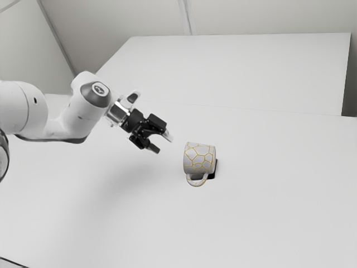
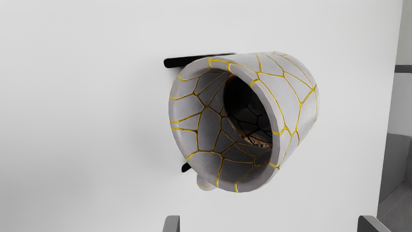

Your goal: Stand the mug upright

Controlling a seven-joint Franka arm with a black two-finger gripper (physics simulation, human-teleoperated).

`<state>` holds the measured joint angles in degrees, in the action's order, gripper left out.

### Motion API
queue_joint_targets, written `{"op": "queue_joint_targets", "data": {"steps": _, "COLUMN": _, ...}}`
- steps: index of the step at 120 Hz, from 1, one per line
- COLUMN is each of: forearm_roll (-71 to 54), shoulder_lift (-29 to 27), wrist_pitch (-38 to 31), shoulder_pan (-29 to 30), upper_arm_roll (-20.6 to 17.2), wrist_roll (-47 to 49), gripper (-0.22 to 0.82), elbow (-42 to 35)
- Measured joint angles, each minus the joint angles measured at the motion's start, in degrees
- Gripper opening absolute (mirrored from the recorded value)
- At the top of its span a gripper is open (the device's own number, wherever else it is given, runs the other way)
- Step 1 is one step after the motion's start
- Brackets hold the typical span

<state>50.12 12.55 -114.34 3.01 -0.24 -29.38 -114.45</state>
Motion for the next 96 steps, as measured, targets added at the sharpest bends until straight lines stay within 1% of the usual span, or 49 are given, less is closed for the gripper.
{"op": "queue_joint_targets", "data": {"steps": 16, "forearm_roll": 5.3, "shoulder_lift": 2.6, "wrist_pitch": -0.5, "shoulder_pan": -0.5, "upper_arm_roll": -0.2, "wrist_roll": -6.0, "gripper": 0.60, "elbow": 0.9}}
{"op": "queue_joint_targets", "data": {"steps": 29, "forearm_roll": 8.5, "shoulder_lift": 5.9, "wrist_pitch": -0.4, "shoulder_pan": -0.5, "upper_arm_roll": -0.2, "wrist_roll": -9.9, "gripper": 0.60, "elbow": 3.0}}
{"op": "queue_joint_targets", "data": {"steps": 53, "forearm_roll": 13.3, "shoulder_lift": 8.9, "wrist_pitch": 0.5, "shoulder_pan": -0.8, "upper_arm_roll": -1.0, "wrist_roll": -15.4, "gripper": 0.60, "elbow": 4.3}}
{"op": "queue_joint_targets", "data": {"steps": 73, "forearm_roll": 17.0, "shoulder_lift": 10.8, "wrist_pitch": 2.3, "shoulder_pan": -0.8, "upper_arm_roll": -2.3, "wrist_roll": -18.7, "gripper": 0.60, "elbow": 4.6}}
{"op": "queue_joint_targets", "data": {"steps": 85, "forearm_roll": 18.8, "shoulder_lift": 11.7, "wrist_pitch": 3.3, "shoulder_pan": -0.9, "upper_arm_roll": -2.7, "wrist_roll": -20.2, "gripper": 0.53, "elbow": 5.4}}
{"op": "queue_joint_targets", "data": {"steps": 91, "forearm_roll": 19.6, "shoulder_lift": 12.2, "wrist_pitch": 3.8, "shoulder_pan": -0.8, "upper_arm_roll": -2.9, "wrist_roll": -20.8, "gripper": 0.47, "elbow": 5.5}}
{"op": "queue_joint_targets", "data": {"steps": 96, "forearm_roll": 20.2, "shoulder_lift": 12.5, "wrist_pitch": 4.1, "shoulder_pan": -0.8, "upper_arm_roll": -3.0, "wrist_roll": -21.2, "gripper": 0.40, "elbow": 5.6}}
